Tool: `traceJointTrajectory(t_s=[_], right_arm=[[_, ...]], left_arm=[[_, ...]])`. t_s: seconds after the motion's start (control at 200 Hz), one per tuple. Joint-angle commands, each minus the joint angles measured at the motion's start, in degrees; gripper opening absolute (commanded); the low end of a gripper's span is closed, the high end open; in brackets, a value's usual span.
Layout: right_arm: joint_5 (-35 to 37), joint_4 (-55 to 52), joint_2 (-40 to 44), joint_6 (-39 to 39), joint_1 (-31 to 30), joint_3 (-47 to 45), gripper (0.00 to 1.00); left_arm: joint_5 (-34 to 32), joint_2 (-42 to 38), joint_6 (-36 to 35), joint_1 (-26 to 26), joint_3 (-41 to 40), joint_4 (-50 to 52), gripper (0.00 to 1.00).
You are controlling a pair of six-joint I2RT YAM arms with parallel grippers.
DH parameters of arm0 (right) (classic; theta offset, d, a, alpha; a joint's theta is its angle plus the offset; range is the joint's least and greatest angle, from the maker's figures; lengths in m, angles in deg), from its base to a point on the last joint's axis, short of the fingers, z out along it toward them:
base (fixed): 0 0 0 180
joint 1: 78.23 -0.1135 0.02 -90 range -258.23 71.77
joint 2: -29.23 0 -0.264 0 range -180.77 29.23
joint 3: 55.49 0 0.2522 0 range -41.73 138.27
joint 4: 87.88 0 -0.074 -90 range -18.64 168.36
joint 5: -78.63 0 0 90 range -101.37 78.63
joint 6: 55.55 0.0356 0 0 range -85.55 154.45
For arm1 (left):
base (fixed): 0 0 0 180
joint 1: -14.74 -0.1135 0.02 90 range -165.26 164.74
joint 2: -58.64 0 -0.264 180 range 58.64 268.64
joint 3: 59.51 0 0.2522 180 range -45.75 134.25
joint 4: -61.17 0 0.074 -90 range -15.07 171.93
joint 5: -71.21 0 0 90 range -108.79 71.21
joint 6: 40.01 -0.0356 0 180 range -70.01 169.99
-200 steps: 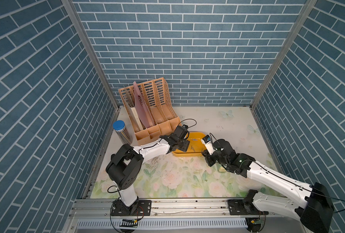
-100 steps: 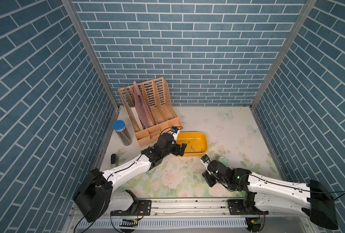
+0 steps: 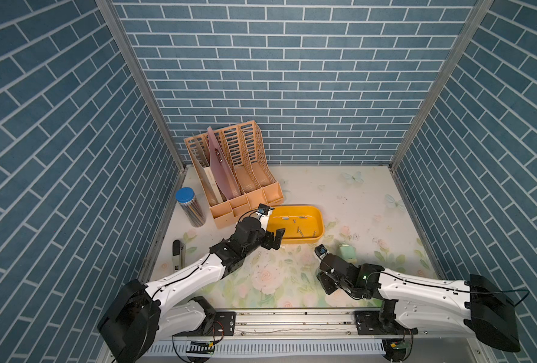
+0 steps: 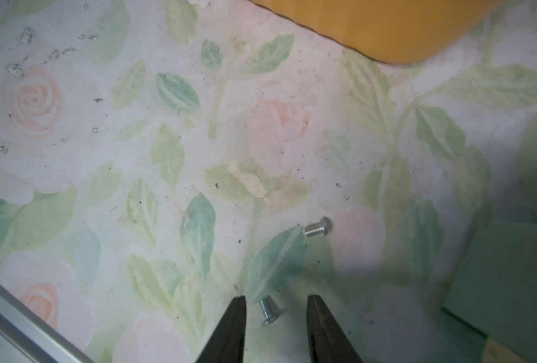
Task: Put the screws on the desktop into the storage box
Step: Pick up the screw from the center of the board.
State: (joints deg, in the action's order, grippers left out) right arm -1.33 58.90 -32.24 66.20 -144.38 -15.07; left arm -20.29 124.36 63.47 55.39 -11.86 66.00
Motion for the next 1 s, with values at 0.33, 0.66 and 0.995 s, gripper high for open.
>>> traceJointTrajectory(t_s=[0.33, 0.66, 0.995], right_arm=[[-2.9, 1.6, -2.6, 2.1, -1.4, -1.9, 0.36], [-3.2, 1.8, -6.1, 1.8, -1.5, -1.3, 0.31], [-3.7, 1.6, -8.1, 1.5, -1.6, -1.1, 0.12]], left_arm=[[-2.9, -3.2, 0.1, -0.2, -0.4, 0.6, 1.00], [-3.3, -2.6, -0.2, -0.2, -0.3, 0.8, 1.00], [-3.4, -2.5, -0.4, -0.2, -0.4, 0.7, 1.00]])
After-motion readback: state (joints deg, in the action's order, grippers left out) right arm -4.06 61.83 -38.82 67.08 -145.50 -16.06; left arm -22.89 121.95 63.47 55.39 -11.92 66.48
